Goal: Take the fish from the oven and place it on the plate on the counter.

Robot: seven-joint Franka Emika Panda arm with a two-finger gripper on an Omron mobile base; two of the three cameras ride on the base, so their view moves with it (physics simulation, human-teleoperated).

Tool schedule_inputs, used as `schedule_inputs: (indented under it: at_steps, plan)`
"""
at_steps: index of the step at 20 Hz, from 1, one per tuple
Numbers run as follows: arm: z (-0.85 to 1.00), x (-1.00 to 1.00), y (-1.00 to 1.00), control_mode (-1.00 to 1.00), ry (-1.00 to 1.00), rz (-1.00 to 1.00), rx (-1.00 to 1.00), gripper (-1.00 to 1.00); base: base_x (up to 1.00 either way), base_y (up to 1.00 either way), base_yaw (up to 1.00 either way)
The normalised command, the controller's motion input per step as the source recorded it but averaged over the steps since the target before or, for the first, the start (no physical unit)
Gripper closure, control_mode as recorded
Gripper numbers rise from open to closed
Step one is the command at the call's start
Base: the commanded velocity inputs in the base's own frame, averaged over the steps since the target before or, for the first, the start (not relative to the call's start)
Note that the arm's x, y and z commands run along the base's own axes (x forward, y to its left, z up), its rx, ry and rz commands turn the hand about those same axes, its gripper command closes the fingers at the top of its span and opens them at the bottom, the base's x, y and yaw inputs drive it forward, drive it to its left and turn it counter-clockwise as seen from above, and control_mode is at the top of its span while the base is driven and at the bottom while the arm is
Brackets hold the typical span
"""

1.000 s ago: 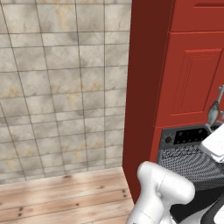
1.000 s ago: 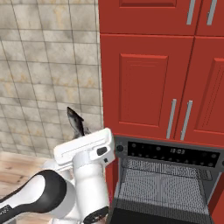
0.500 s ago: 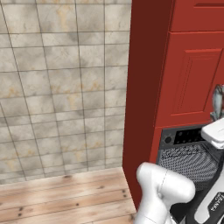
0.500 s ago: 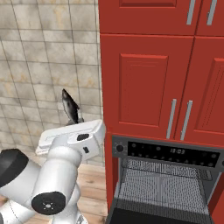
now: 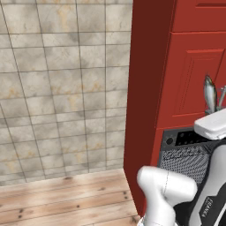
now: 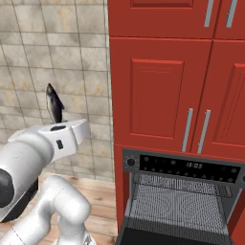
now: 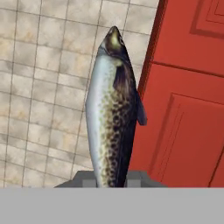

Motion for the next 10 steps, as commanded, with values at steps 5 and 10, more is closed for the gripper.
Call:
schedule_inputs:
  at_steps: [5, 10]
  plan:
    - [-0.42, 0.0, 0.98, -1.0, 0.0, -0.03, 0.08, 1.0, 0.0, 0.0, 0.0]
    - [-0.59, 0.0, 0.8, -1.0, 0.0, -0.03, 0.11, 1.0, 0.0, 0.0, 0.0]
